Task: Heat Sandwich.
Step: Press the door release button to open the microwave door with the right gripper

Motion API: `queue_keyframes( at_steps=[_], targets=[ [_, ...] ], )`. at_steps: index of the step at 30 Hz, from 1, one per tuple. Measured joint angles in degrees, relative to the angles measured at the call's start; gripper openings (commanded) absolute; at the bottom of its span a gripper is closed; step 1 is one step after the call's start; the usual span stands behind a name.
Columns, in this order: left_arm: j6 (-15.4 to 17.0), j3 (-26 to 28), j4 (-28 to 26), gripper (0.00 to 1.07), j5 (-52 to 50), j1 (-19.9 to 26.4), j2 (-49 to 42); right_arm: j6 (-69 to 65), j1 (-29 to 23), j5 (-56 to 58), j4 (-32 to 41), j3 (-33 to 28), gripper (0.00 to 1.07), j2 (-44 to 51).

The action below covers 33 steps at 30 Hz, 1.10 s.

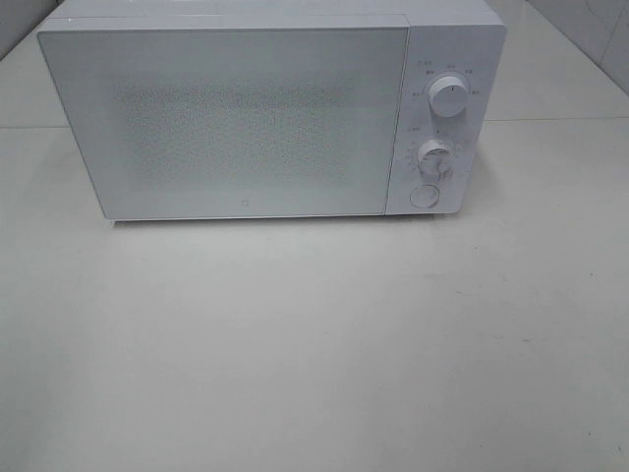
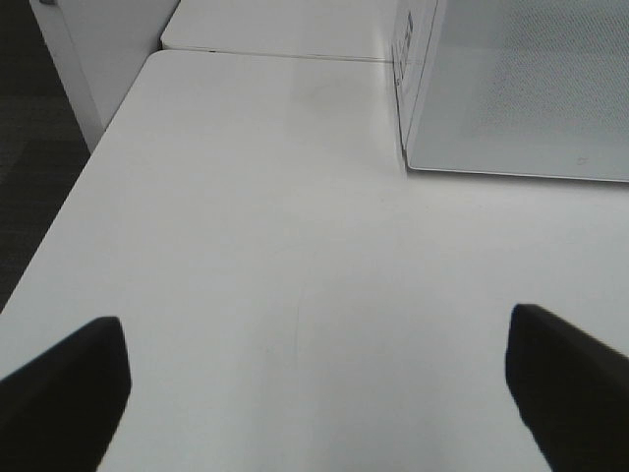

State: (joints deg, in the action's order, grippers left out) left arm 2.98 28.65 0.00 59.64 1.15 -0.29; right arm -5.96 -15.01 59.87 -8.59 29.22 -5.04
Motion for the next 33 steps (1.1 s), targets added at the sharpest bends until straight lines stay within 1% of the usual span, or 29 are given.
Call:
queue_keyframes(
  at_steps=[3,4,5,8,11,29,33],
  targets=[
    [0.0,0.0,0.0,0.98,0.0,0.0,0.0,0.0,2.3,0.0,0.1,0.0,0.76,3.6],
    [0.0,0.0,0.0,0.98,0.0,0.0,0.0,0.0,2.3,0.0,0.1,0.0,0.76,3.6],
    [0.0,0.0,0.0,0.98,0.0,0.0,0.0,0.0,3.9,0.0,0.1,-0.1,0.76,5.0],
    [0.0,0.0,0.0,0.98,0.0,0.0,0.0,0.0,6.5,0.0,0.2,-0.2,0.76,5.3],
    [0.0,0.0,0.0,0.98,0.0,0.0,0.0,0.0,7.8,0.0,0.2,-0.2,0.76,5.3],
    [0.0,0.0,0.0,0.98,0.0,0.0,0.0,0.1,8.1,-0.2,0.2,0.0,0.76,5.3],
    [0.0,0.0,0.0,0.98,0.0,0.0,0.0,0.0,8.1,-1.9,0.2,0.5,0.76,5.3]
  ],
)
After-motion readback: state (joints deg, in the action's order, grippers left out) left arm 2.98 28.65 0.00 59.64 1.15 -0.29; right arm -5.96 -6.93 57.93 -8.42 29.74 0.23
